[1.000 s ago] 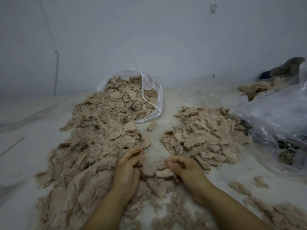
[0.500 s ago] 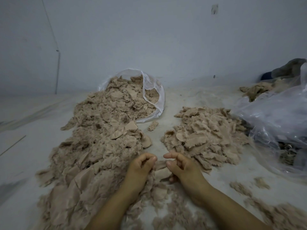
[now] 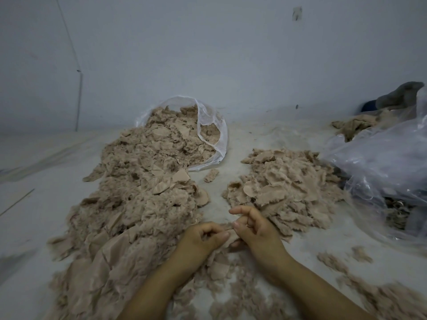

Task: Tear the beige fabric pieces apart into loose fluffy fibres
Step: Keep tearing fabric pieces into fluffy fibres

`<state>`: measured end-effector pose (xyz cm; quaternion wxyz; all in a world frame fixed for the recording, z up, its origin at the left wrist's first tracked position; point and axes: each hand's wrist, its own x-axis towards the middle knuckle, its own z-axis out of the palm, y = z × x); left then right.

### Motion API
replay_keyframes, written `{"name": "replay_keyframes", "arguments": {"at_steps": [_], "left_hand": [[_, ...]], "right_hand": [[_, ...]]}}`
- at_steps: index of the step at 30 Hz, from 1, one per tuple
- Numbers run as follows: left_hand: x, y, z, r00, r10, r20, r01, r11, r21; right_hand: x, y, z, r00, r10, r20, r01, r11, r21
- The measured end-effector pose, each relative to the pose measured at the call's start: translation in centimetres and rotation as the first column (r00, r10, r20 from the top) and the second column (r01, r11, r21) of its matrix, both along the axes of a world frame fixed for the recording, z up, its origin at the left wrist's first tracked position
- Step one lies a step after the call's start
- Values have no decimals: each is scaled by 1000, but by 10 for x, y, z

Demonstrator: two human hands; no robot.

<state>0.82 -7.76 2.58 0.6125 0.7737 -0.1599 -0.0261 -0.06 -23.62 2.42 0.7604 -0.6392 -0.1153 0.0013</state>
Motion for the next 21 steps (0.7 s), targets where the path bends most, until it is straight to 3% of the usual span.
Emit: {"name": "replay_keyframes", "arguments": {"at_steps": [5, 12, 14, 17, 19, 21], "left_hand": [[2, 2, 3, 984, 65, -163, -110, 953, -282], [-1, 1, 3, 999, 12, -47, -14, 998, -60], [1, 3, 3, 993, 18, -116, -42, 978, -206], [4, 6, 5, 956, -20, -294, -141, 846, -514], [5, 8, 7, 945, -24, -325, -181, 792, -584], [5, 8, 7, 952, -7, -305, -180, 795, -579]], "right_hand": [[1, 1, -4, 999, 12, -35, -12, 1000, -9], [1, 0, -4, 1000, 8, -1, -8, 999, -42], [2, 0, -5, 1000, 4, 19, -2, 996, -93], [1, 0, -6, 999, 15, 44, -7, 982, -188], [1, 0, -7, 996, 26, 81, -2, 960, -280], [0, 1, -8, 996, 57, 75, -32, 954, -298]]}}
